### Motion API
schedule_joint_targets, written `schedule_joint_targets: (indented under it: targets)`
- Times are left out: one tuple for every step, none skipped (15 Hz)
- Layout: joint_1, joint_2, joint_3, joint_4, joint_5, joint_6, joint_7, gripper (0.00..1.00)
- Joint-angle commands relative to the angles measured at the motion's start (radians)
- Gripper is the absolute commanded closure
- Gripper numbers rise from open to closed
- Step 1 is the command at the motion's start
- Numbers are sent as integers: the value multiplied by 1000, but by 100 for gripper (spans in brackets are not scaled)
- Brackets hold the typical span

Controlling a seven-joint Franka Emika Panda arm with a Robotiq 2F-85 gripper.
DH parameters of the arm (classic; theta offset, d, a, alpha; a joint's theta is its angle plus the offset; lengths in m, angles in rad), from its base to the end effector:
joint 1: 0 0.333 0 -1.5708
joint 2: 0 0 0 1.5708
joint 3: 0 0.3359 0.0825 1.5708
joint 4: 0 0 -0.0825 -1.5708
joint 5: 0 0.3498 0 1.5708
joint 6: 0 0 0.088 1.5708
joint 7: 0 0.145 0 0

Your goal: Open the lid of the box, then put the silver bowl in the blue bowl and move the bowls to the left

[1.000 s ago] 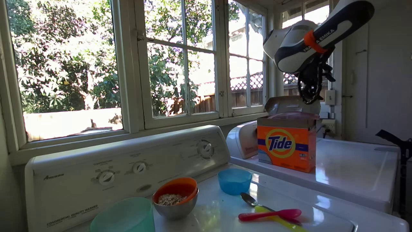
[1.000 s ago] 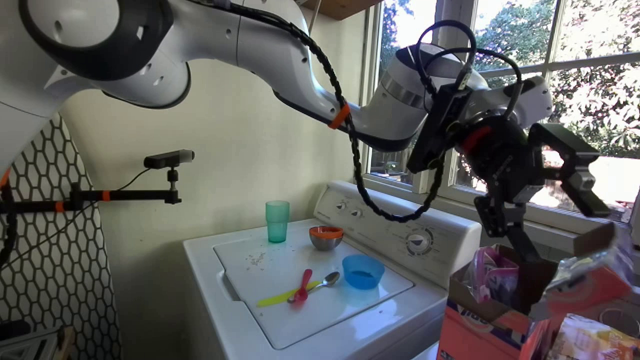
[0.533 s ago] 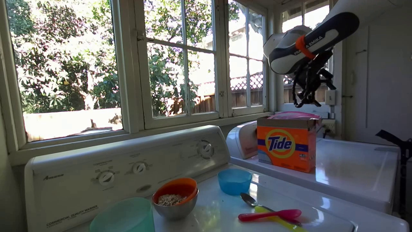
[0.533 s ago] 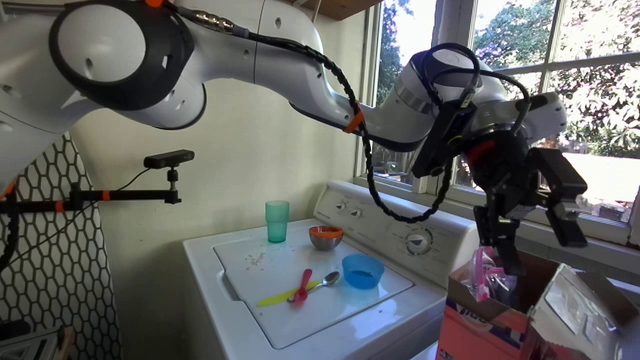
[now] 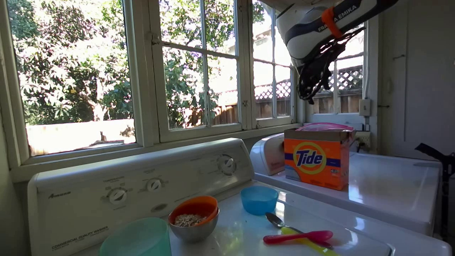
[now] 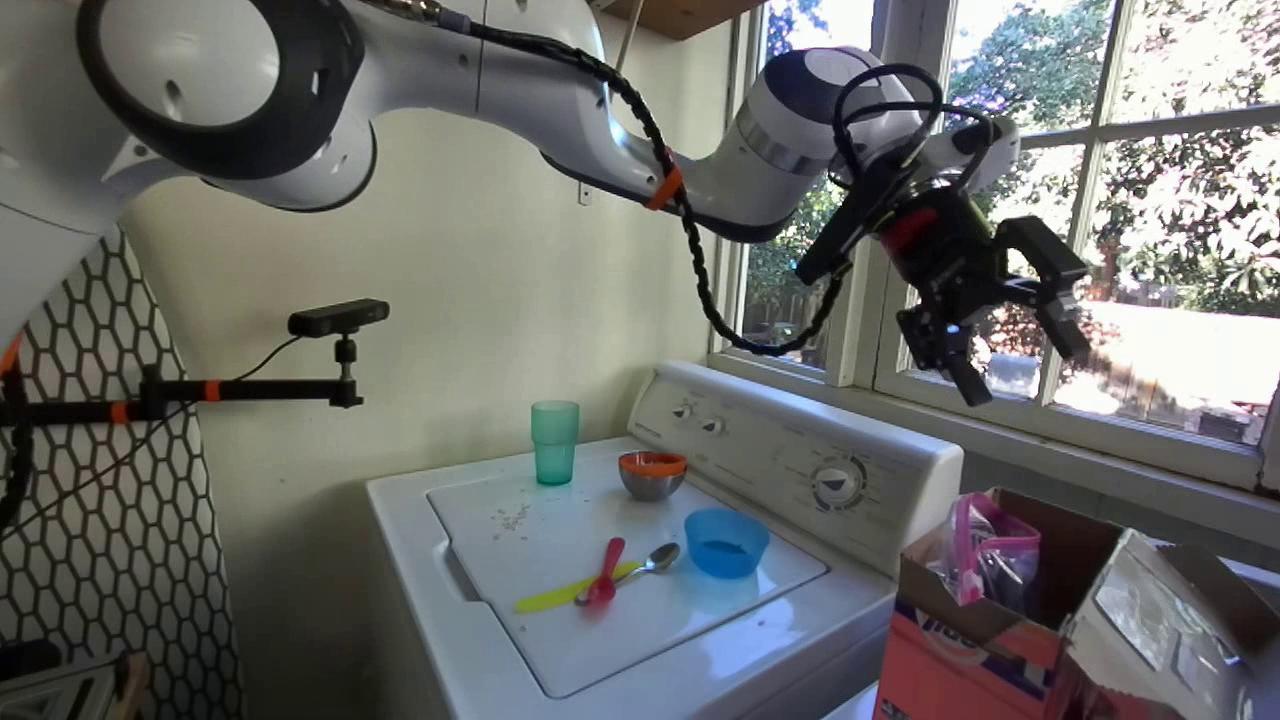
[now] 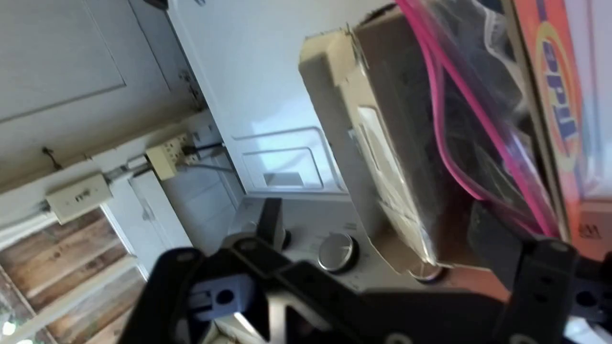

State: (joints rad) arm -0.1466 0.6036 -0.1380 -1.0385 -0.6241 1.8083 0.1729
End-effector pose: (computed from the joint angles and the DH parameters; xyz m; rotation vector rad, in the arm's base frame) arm 0.6862 -0.2404 0.5224 2.4022 -0.3966 0.1670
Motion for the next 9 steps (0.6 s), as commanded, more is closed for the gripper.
schedule_joint_targets:
  targets:
    - [-26, -115, 60, -186, 36, 200, -56, 0]
    - [-37, -135, 74, -224, 43, 260, -79, 0]
    - [-47, -154, 86, -265, 50, 321, -105, 0]
    - [-59, -171, 100, -304, 65, 375, -134, 0]
    - [-70, -187, 115, -344, 83, 425, -166, 0]
    - [-82, -202, 130, -388, 100, 477, -200, 0]
    - [-95, -214, 146, -426, 121, 524, -238, 0]
    - [-64, -219, 104, -457, 182, 569, -295, 0]
    - [-69, -222, 113, -487, 224, 598, -344, 0]
